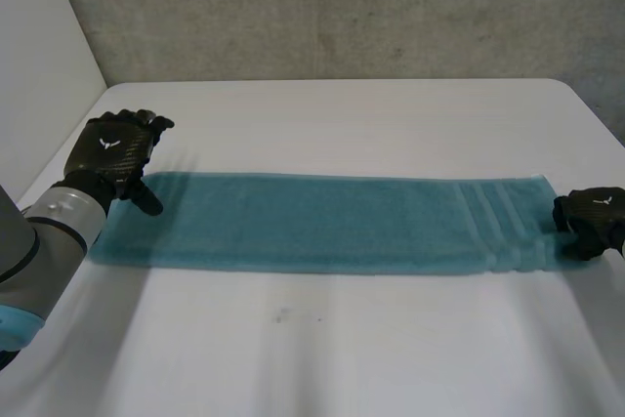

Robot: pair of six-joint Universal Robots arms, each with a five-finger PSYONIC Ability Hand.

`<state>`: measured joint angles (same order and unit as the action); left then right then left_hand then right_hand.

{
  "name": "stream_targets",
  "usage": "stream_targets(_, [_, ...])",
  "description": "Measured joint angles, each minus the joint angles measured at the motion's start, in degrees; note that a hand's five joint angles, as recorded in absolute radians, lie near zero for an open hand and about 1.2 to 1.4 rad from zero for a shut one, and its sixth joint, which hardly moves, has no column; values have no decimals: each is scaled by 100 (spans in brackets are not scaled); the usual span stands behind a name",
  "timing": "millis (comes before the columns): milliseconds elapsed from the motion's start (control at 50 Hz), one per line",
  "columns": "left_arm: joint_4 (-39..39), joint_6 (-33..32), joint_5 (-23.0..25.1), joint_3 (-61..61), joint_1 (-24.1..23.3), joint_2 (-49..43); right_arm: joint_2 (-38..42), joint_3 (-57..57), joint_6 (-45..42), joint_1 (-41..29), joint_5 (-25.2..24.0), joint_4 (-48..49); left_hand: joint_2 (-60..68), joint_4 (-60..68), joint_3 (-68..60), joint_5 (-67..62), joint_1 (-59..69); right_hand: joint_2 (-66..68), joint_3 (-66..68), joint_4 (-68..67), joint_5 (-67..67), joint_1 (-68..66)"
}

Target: Fold the laundry

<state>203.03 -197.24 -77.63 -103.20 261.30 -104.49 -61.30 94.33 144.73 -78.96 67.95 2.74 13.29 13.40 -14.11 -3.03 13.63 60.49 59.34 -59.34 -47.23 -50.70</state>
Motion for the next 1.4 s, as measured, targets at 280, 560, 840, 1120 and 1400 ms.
stream_targets(280, [0, -7, -12, 1, 21, 31, 85, -557, -229, 774, 705, 89, 0, 0, 0, 0, 0, 691, 820, -894, -753, -349])
stream_targets(560, [6, -13, -18, 9, 16, 160, -173, -1592, -1062, 707, 1666, -198, 0, 0, 0, 0, 1, 691, 827, -894, -857, -394])
stream_targets(840, [32, -25, -20, 32, 11, 268, -490, -2192, -363, -3320, 1567, -18, 0, 0, 0, 0, 0, 692, 901, -903, -890, -394])
stream_targets(1120, [24, -24, -20, -39, -56, 318, 1214, -2746, -434, -6002, 1542, 487, 0, 0, 0, 0, 0, -1439, -1266, 1259, 1044, 1246])
stream_targets(1400, [74, -16, 4, 167, -675, 189, 244, -2157, 765, -5208, 2042, 76, 0, 0, 0, 0, 0, -4787, -4706, 4611, 4367, 3895])
